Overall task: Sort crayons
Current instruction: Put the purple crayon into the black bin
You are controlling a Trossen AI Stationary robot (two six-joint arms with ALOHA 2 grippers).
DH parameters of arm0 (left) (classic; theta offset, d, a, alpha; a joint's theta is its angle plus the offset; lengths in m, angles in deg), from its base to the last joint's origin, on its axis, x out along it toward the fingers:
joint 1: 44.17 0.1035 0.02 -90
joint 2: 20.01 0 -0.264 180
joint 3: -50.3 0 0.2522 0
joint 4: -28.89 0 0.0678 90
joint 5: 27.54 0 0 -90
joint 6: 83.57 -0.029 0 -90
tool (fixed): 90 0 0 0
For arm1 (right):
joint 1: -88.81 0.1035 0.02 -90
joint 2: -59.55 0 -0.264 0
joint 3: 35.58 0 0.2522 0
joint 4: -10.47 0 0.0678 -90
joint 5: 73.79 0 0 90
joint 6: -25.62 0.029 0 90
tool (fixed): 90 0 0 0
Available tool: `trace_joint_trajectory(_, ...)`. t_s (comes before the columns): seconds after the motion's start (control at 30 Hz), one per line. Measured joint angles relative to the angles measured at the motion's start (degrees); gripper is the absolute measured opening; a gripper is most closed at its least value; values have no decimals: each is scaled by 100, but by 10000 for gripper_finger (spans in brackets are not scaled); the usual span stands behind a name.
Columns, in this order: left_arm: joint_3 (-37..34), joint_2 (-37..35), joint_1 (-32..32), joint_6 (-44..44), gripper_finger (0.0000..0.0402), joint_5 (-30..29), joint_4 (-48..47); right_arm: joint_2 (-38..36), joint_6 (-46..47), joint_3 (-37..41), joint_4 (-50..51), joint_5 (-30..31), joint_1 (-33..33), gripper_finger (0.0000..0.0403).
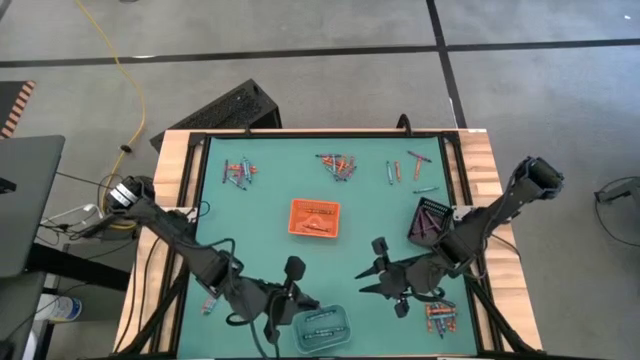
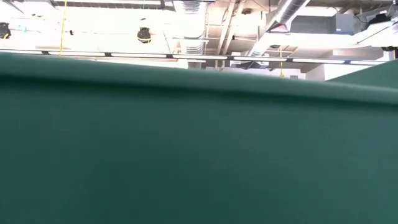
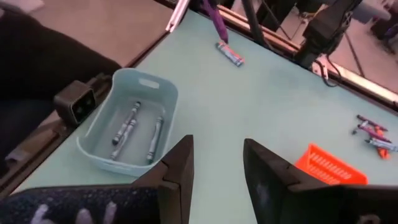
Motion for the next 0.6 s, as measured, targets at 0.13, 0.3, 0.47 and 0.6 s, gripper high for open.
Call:
trace_joint_trajectory(0.13,0,0,183,-239,0,387,312,0,-259,330,-839,5,0,132)
trace_joint_trajectory(0.3,-2,0,423,-462,0,938,628,-2,-737,655,-1870,99,0,132)
trace_joint_trajectory(0.47,-4,0,571,-731,0,1296,899,-2,-1163,735,-2346,108,-4,132)
trace_joint_trajectory(0.6,-7,0,630,-1052,0,1469,1132,-2,-1420,735,-2627,-26,-4,132)
